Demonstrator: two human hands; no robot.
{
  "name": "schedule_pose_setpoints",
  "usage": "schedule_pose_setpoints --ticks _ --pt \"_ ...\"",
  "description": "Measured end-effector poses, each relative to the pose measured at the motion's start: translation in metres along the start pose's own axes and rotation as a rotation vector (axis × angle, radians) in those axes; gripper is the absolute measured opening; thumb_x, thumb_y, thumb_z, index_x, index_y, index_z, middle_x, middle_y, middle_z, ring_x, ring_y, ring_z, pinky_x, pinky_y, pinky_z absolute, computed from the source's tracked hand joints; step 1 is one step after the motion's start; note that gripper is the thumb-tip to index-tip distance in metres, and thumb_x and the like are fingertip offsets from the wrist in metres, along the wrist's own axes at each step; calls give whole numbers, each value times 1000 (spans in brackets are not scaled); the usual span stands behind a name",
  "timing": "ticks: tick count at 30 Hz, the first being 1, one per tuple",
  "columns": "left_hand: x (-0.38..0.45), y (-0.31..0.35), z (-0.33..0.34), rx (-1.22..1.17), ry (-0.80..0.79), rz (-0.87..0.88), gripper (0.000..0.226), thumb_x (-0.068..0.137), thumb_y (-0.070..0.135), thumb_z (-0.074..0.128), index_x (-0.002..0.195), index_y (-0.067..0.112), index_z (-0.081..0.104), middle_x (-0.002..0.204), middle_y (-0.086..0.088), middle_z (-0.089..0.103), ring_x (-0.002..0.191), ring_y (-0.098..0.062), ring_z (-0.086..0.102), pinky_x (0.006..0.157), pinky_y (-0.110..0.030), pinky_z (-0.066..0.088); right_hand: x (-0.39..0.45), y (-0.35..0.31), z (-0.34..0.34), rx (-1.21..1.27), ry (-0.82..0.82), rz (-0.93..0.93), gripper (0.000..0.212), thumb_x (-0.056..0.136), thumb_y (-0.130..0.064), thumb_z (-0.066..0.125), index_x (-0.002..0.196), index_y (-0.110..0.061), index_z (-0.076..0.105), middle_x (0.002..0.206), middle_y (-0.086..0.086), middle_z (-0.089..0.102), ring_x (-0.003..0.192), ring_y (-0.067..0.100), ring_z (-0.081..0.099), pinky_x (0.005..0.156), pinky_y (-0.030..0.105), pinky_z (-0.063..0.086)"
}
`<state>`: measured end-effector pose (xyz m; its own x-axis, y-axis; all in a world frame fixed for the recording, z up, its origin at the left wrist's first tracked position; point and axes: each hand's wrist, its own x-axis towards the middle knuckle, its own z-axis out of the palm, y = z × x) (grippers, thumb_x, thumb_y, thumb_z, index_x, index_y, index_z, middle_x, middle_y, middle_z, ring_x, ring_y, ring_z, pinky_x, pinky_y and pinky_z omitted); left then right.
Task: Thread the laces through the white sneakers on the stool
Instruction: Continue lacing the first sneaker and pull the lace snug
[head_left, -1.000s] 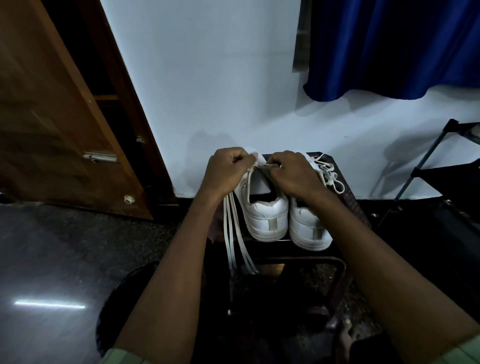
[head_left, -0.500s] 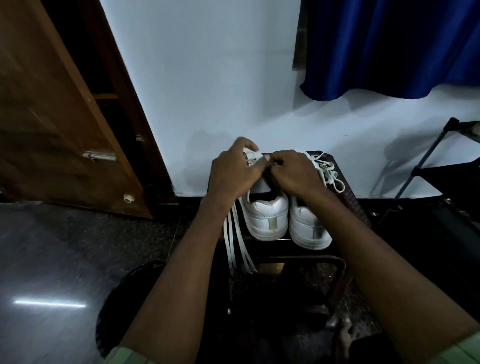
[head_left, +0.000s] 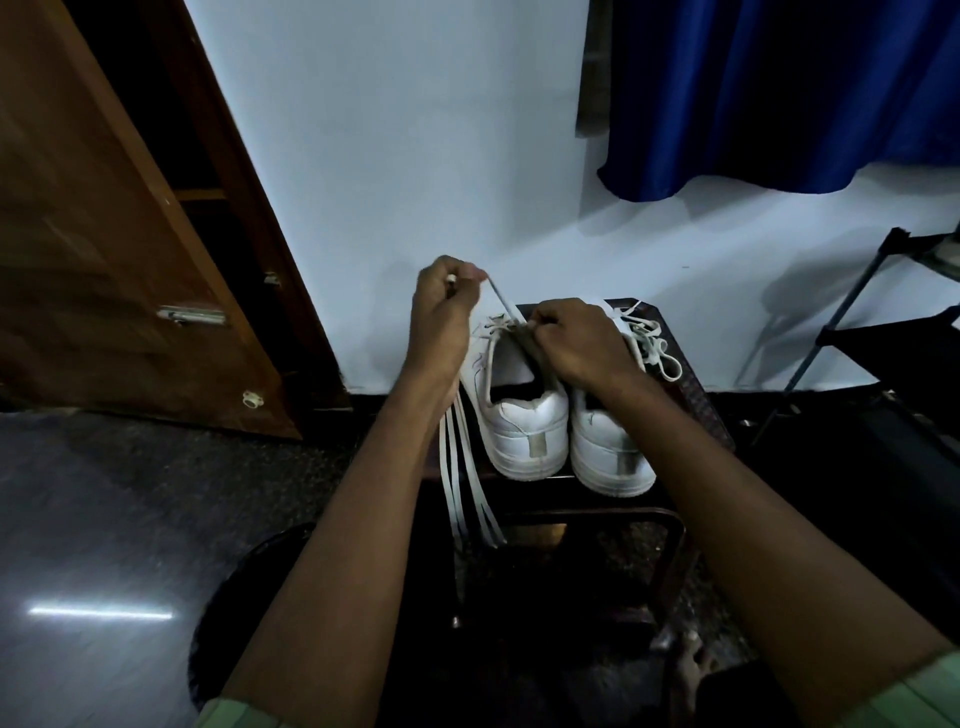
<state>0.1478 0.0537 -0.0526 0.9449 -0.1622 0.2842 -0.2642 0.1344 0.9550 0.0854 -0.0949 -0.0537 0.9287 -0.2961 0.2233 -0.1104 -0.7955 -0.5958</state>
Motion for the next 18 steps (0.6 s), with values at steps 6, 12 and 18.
schedule_pose_setpoints --ticks 6,12,18 --pt "-4 -4 0 279 -81 24 20 102 43 44 97 24 49 67 14 54 69 -20 58 72 -43 51 -2 -2 -2 10 -13 -4 28 87 -29 50 86 -11 72 90 8 73 91 31 63 79 42 52" --pt "-9 -6 7 1115 -182 346 24 91 50 54 104 30 59 91 5 75 94 -25 70 98 -42 36 -4 -3 -2 46 -20 6 35 80 -29 42 86 -13 72 85 6 72 87 29 64 75 40 52" --pt "-13 -2 4 1016 -176 299 16 89 21 61 91 28 75 98 5 77 98 -21 69 89 -34 35 -1 -1 0 29 -7 27 21 90 -17 53 86 -11 73 91 8 74 92 31 63 81 44 53"
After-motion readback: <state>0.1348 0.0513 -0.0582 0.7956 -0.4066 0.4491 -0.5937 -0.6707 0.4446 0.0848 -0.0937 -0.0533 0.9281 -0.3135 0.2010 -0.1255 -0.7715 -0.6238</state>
